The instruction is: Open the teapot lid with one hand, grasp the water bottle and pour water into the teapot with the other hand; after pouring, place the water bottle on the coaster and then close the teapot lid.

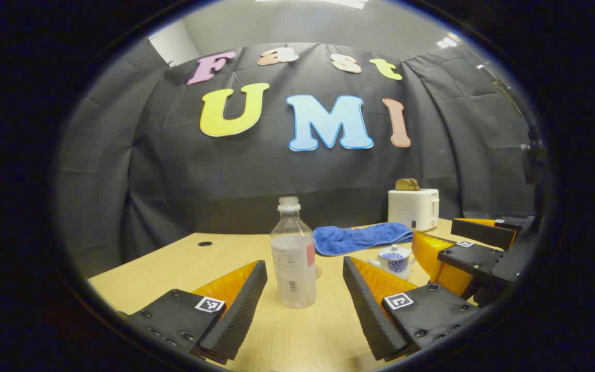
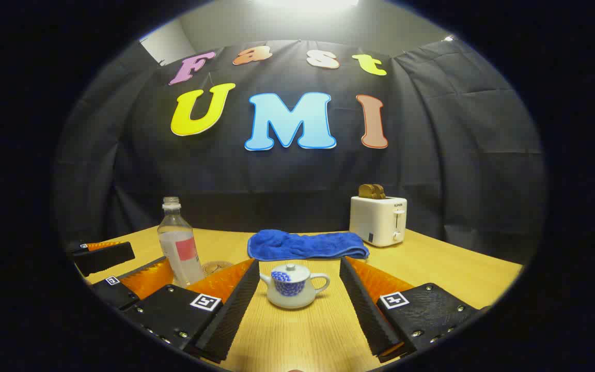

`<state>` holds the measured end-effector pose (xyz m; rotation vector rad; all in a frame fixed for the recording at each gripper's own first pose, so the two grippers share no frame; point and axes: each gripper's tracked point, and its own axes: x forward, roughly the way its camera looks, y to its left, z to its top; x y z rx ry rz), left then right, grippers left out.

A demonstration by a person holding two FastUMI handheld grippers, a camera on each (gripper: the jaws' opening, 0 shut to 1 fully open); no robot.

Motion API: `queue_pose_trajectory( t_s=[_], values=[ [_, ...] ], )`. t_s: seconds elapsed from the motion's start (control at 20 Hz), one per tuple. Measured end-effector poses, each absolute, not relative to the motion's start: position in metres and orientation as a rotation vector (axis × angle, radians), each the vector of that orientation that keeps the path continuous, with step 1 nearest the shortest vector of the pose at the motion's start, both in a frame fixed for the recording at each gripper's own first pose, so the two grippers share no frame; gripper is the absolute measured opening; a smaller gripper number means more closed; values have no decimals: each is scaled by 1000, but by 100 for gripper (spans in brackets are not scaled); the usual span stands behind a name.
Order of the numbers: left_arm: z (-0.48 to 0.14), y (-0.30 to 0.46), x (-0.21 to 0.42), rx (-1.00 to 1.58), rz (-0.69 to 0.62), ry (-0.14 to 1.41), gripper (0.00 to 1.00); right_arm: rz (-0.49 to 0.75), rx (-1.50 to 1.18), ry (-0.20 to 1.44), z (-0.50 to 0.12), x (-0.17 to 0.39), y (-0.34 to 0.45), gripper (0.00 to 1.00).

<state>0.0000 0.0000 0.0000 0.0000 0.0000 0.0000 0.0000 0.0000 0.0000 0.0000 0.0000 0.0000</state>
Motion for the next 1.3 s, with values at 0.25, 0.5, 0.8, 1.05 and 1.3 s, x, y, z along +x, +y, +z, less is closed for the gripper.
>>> queue_pose_trajectory(
  t_s=[0.25, 0.5, 0.8, 1.05, 1.3],
  values=[
    [36, 12, 14, -86, 9, -31, 100, 22, 7, -24, 27, 17, -8, 96],
    [31, 21, 22, -54, 32, -19, 100, 35, -15, -17, 24, 26, -8, 92],
    [23, 17, 25, -64, 25, 1, 100, 55, -14, 19, 10, 39, -6, 86],
    [19, 15, 29, -63, 16, 11, 100, 61, -30, 48, 0, 50, -3, 82],
    [15, 21, 33, -69, 24, 14, 100, 77, -43, 70, -7, 62, 5, 78]
  ],
)
